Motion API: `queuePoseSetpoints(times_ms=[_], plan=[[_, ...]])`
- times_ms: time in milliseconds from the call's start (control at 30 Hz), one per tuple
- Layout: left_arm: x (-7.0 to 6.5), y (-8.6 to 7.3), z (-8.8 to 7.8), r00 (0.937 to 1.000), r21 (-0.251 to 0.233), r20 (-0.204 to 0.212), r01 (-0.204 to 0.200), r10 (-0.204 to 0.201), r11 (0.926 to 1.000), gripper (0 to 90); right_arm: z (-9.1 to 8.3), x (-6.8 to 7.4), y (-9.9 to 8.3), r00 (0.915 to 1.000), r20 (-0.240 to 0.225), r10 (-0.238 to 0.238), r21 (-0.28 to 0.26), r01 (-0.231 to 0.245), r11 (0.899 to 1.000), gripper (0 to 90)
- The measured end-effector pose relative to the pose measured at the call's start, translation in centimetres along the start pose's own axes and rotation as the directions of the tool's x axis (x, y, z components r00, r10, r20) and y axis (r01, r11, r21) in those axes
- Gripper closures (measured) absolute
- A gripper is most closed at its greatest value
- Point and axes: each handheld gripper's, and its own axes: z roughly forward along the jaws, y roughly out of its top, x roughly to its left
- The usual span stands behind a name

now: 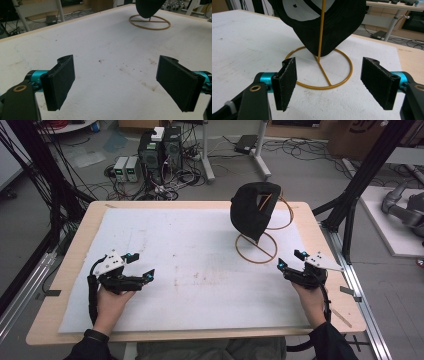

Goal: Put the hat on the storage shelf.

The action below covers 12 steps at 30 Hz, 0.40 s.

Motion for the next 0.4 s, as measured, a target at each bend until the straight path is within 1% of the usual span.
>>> queuePoseSetpoints(times_ms=[400], plan=[[-0.04, -0.1, -0.08, 1.0, 0.011, -0.006, -0.004, 0.004, 0.9999, 15.5, 0.13, -0.1, -0.07, 1.0, 0.001, -0.004, 0.002, 0.004, 1.0, 27.6]])
